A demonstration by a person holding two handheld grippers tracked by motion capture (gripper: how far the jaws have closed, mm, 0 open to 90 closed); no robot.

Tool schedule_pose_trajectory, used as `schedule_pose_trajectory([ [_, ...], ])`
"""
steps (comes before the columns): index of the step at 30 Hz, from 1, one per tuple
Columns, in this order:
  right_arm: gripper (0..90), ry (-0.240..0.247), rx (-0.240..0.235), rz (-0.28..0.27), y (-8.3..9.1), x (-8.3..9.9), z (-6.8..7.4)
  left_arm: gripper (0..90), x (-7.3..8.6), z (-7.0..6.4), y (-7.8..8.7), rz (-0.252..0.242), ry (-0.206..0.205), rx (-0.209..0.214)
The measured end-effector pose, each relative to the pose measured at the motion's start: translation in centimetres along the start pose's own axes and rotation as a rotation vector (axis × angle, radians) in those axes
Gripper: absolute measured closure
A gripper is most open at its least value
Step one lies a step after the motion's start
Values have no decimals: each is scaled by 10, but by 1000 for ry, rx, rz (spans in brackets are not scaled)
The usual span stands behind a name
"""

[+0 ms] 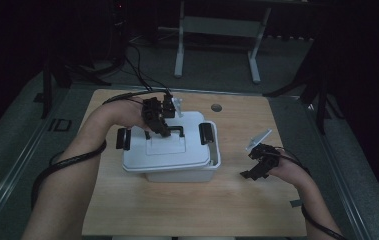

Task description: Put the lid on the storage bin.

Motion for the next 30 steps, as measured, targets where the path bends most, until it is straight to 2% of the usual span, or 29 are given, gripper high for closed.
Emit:
schedule_pose_trajectory([
  [6, 145, -8, 0, 4, 0, 4, -1, 839, -14, 6, -8, -5, -22, 2],
  [15, 145, -4, -6, 2, -2, 4, -1, 839, -28, 15, -27, 0, -34, 28],
  [19, 145, -10, -11, 2, -3, 6, -1, 839, -32, 19, -34, -1, -42, 24],
  [23, 145, -13, -13, 7, -5, 7, -1, 839, -32, 23, -40, 4, -27, 21],
  [30, 145, -12, -11, 9, -6, 8, -3, 837, -32, 22, -49, 19, -36, 29],
])
Point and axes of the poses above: each handheld gripper's, and its own axes: y roughly backward along the jaws, x roughly out of its underside, z roughly to its left, the point moved 3 cm from there along -y, roughly forward along the jaws, and after that the axes turned 11 degrees about -y, right-handed, at the moved point
